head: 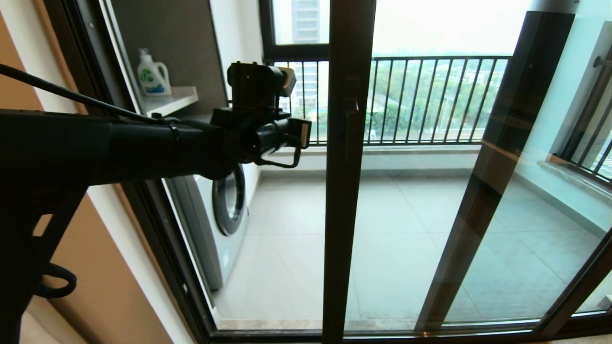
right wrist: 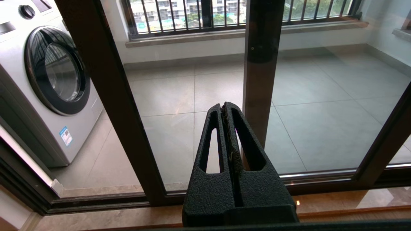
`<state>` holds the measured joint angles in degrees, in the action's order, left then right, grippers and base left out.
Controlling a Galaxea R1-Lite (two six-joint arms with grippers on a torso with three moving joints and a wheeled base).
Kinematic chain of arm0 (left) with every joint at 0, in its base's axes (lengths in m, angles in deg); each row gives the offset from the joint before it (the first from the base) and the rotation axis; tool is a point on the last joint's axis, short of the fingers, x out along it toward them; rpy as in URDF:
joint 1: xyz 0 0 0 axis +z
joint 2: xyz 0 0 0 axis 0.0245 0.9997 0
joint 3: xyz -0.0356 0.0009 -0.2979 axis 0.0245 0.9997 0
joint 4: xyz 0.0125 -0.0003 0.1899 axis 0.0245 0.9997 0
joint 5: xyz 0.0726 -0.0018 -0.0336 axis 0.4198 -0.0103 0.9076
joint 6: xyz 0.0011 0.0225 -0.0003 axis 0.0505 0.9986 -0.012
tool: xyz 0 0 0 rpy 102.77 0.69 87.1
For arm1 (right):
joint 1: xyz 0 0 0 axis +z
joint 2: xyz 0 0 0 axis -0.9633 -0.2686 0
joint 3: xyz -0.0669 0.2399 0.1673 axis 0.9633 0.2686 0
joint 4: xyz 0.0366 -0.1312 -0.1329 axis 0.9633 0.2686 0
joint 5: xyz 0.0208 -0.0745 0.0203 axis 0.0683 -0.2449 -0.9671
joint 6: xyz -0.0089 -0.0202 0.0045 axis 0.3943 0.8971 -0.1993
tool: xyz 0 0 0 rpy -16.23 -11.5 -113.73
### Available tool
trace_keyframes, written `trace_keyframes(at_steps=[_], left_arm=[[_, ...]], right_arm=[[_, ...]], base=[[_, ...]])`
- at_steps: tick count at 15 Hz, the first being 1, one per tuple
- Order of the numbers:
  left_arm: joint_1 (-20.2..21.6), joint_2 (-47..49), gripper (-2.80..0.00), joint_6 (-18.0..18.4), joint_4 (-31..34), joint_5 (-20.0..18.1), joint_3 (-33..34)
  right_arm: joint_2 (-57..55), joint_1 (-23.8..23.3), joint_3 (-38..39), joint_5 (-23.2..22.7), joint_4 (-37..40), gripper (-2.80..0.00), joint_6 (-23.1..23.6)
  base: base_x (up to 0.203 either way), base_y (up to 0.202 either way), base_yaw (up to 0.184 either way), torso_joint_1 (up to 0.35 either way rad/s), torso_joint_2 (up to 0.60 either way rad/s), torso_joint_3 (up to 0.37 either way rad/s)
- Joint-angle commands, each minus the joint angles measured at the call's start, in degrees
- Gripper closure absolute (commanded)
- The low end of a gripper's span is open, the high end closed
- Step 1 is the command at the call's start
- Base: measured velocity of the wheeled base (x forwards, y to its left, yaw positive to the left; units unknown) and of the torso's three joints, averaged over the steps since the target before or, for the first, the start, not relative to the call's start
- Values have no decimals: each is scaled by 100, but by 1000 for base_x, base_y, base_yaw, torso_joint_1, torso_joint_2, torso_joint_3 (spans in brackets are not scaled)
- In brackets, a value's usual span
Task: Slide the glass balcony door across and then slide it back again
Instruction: Open the slid door
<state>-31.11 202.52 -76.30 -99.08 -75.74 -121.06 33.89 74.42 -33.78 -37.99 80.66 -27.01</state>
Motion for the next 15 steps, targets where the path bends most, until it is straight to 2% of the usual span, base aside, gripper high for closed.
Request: trace_keyframes(at_steps=[1, 7, 9, 12, 15], left_arm=[[211, -890, 0, -61, 1, 6, 789], [764, -4496, 0, -242, 176, 18, 3285], [948, -5710, 0, -242, 669, 37, 3796], [1338, -7252, 0, -235, 1836, 56, 4277], [2212, -8909, 0, -221, 2673, 66, 4576]], right_arm=[[0, 0, 53, -3, -3, 0, 2], [0, 0, 53, -3, -3, 0, 2], [0, 0, 53, 5, -2, 0, 2], [0, 0, 53, -3, -3, 0, 2], [0, 0, 53, 6, -3, 0, 2]], base=[[0, 0, 0, 0, 0, 0], [0, 0, 0, 0, 0, 0], [0, 0, 0, 0, 0, 0], [0, 0, 0, 0, 0, 0], [0, 0, 0, 0, 0, 0]])
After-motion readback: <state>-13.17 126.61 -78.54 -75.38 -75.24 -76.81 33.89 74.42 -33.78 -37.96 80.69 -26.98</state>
